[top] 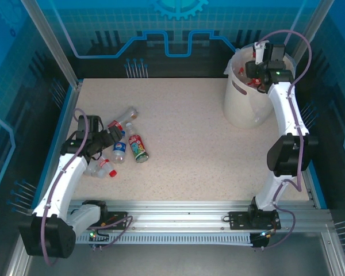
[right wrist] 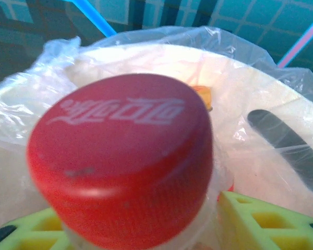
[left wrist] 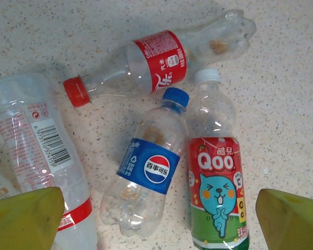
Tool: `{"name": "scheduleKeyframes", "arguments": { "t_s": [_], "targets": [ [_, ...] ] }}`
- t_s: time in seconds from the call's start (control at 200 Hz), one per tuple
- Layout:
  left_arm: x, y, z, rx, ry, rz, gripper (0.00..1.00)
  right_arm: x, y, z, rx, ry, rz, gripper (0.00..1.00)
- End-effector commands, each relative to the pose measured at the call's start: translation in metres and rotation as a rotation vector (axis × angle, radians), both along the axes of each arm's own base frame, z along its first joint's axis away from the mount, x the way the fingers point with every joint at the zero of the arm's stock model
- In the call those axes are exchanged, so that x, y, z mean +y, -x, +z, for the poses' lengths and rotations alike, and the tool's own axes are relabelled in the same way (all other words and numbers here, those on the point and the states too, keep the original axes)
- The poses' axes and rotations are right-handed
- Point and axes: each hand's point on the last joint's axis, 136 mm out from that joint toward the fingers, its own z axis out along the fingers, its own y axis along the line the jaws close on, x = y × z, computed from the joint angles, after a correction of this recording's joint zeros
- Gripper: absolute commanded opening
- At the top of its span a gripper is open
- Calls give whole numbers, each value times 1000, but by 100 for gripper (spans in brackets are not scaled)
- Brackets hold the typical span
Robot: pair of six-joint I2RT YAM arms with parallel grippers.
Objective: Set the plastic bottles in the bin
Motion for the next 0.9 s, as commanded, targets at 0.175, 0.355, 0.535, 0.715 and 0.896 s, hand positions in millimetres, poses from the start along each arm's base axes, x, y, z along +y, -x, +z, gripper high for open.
{"name": "scheduleKeyframes", "arguments": {
  "t_s": [0.175, 0.355, 0.535, 0.715, 0.896],
  "targets": [
    [6, 9, 12, 30, -38, -10, 96, -9, -14, -48, 106, -70, -16, 40],
    [6, 16, 19, 51, -35, -19, 97, -16, -16, -68, 149, -82, -23, 46],
    [9, 24, 22, 62, -40, -8, 99, -14, -16, -57, 132, -96, -13, 68],
    [14, 30, 21, 80, -50, 8, 99, -13, -12, -34, 106, -86, 0, 85],
    [20, 37, 16, 111, -56, 42, 99, -9, -3, -8, 62, -83, 20, 98]
  ]
}}
